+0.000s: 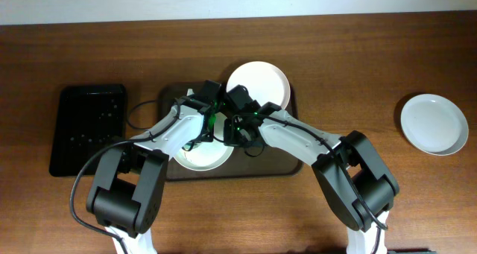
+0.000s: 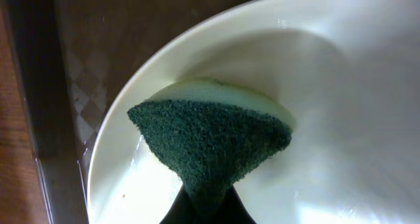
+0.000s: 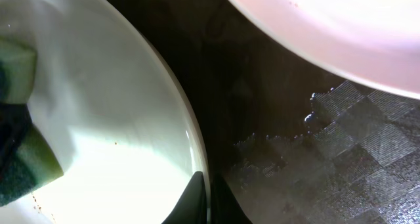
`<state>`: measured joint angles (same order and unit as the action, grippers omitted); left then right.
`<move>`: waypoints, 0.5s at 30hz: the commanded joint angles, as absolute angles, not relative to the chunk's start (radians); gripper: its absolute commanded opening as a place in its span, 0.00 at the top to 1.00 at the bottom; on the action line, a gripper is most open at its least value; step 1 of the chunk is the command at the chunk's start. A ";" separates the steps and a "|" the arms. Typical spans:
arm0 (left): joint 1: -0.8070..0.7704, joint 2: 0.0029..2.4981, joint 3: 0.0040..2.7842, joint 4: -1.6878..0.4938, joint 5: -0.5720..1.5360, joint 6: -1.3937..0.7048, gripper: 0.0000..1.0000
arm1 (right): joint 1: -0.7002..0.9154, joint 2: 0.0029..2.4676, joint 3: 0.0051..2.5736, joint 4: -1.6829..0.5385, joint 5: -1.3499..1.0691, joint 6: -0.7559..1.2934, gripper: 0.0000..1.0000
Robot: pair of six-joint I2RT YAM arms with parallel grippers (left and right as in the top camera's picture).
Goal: Clean dirty plates on tray and stack at the side
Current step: 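Scrub the held plate with the sponge in the left gripper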
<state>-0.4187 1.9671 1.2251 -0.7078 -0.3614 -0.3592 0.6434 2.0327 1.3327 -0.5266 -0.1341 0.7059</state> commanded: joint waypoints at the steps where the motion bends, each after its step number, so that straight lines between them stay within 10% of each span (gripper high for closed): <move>1: -0.475 2.049 1.160 -0.693 -0.277 -0.343 1.00 | 0.646 2.060 1.328 -0.545 -0.071 0.702 0.96; 15: -0.208 2.032 1.160 -0.875 0.195 -0.160 1.00 | 0.646 2.060 1.328 -0.545 -0.072 0.702 0.96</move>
